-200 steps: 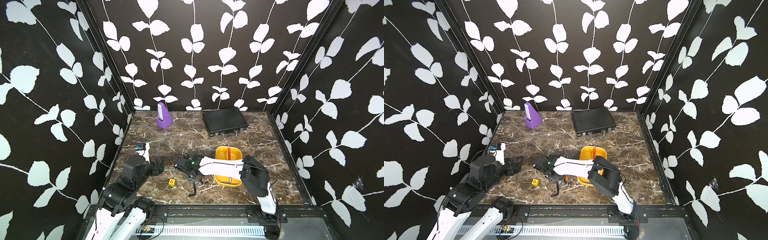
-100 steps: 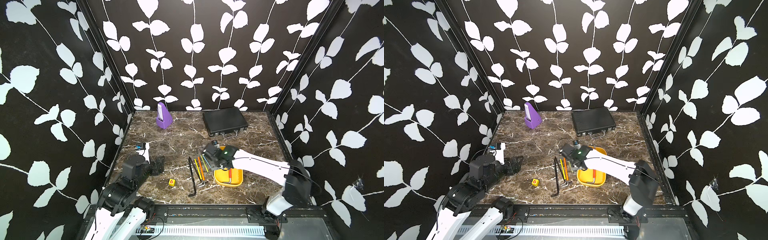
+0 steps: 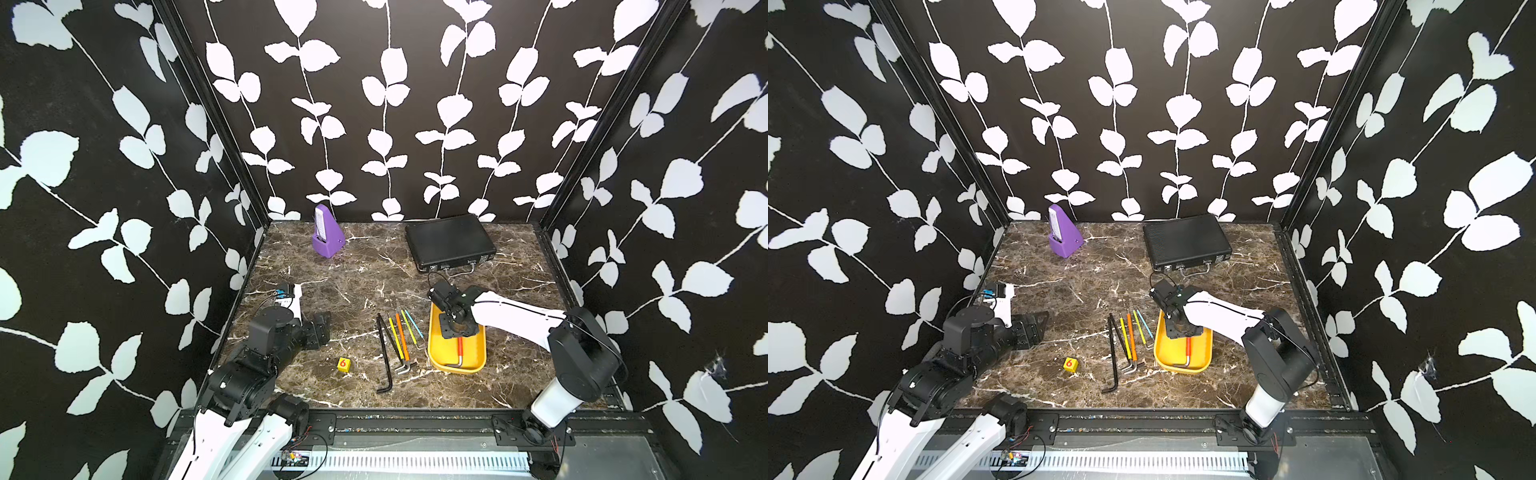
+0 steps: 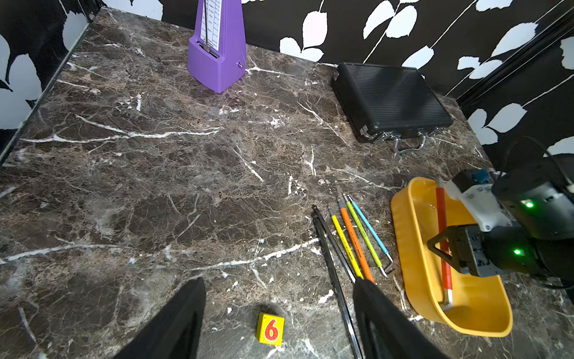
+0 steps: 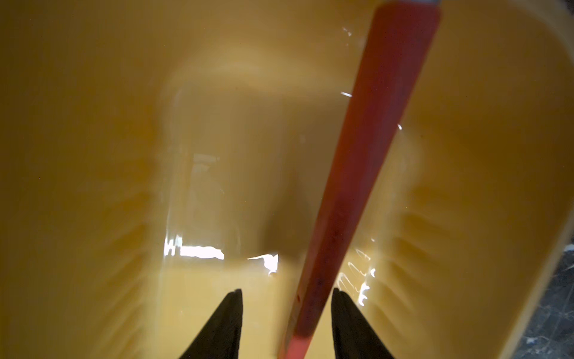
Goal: Put the hex key on the desktop into the storage box
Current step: Adjust the storage box at the center of the board.
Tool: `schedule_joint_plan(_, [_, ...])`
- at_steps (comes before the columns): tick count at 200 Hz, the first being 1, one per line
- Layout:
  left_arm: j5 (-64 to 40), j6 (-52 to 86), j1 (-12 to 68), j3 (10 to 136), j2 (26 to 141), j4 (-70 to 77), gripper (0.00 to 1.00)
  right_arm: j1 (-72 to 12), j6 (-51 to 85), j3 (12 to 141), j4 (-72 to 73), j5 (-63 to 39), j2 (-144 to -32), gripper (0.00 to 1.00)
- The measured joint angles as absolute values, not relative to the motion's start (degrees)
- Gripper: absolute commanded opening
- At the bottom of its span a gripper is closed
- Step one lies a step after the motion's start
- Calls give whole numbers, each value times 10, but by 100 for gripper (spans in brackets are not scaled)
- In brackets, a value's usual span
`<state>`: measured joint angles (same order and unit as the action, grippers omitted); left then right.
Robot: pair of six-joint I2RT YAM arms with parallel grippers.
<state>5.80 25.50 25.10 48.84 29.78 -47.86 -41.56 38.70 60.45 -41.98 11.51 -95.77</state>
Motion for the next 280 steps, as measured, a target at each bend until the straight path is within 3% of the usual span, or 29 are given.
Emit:
schedule_joint_plan(77, [52, 255, 251, 488, 301, -475, 75, -408, 383, 585, -401, 99, -969, 0])
schedule_joint_plan(185, [48, 258, 251, 495, 307, -467, 75, -406, 333, 611, -518, 57, -889, 0])
schedule_joint_plan(280, [45, 259, 251, 495, 307, -461, 74, -384, 302, 628, -486, -3, -1017, 0])
